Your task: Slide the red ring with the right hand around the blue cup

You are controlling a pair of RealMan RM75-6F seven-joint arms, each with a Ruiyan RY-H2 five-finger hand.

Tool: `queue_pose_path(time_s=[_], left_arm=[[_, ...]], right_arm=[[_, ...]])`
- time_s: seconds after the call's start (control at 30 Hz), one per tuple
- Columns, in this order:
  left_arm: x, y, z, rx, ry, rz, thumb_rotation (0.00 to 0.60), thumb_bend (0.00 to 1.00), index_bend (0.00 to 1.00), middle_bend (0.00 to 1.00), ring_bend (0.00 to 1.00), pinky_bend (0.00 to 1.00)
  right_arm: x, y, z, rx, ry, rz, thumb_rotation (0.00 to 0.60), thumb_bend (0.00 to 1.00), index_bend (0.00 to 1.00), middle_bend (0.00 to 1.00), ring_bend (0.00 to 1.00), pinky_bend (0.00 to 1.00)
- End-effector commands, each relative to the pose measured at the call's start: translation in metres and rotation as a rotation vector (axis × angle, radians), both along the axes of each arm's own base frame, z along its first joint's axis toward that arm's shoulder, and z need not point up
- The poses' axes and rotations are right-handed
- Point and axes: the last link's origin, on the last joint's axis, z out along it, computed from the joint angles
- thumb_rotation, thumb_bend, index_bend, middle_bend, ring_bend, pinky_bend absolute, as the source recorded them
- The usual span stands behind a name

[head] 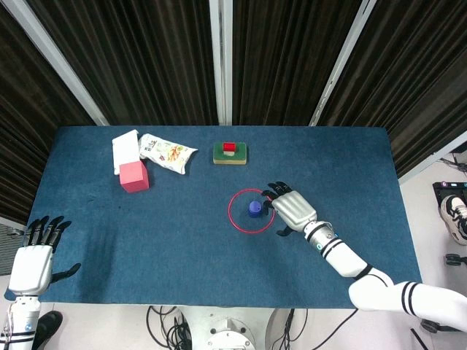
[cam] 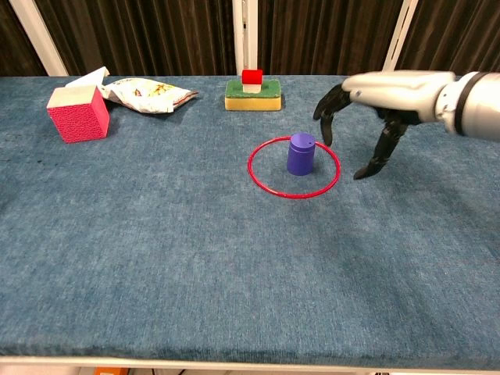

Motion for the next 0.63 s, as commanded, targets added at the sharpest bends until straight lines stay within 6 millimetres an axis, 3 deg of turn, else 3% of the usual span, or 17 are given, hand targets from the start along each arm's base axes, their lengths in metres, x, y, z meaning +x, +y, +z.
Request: queue_pose_path(time_s=[0.03,0.1,0.23,0.37,0.5,0.63], left_arm=[[-0.001,0.001,0.001,0.003,0.000,0.001,0.600,0.00,0.16,0.09,0.00,0.00],[-0.001,0.002,0.001,0.005,-0.002,0.002,0.600,0.00,0.16,0.09,0.00,0.00],[-0.001,0.005,0.001,0.002,-0.002,-0.002,0.600,0.00,0.16,0.09,0.00,0.00],[0.003,0.008,-0.002,-0.010,0.003,-0.013,0.600,0.00,0.16,0.09,0.00,0.00],[0.007,0.009,-0.002,-0.008,0.005,-0.026,0.600,0.00,0.16,0.09,0.00,0.00],[0.010,0.010,-0.002,-0.011,0.004,-0.034,0.600,0.00,0.16,0.09,0.00,0.00]], right_arm=[[-0.020,0.019,0.035,-0.115,-0.027,-0.009,0.600,0.01,0.37,0.15,0.00,0.00],[-0.039,0.036,0.058,-0.213,-0.034,-0.025,0.600,0.04,0.30,0.15,0.00,0.00],[-0.078,0.078,0.094,-0.355,-0.079,-0.098,0.600,0.22,0.20,0.14,0.00,0.00],[-0.112,0.128,0.122,-0.469,-0.101,-0.170,0.600,0.23,0.16,0.11,0.00,0.00],[-0.129,0.161,0.136,-0.525,-0.138,-0.222,0.600,0.23,0.14,0.09,0.00,0.00],[-0.136,0.172,0.142,-0.535,-0.162,-0.233,0.600,0.23,0.14,0.09,0.00,0.00]])
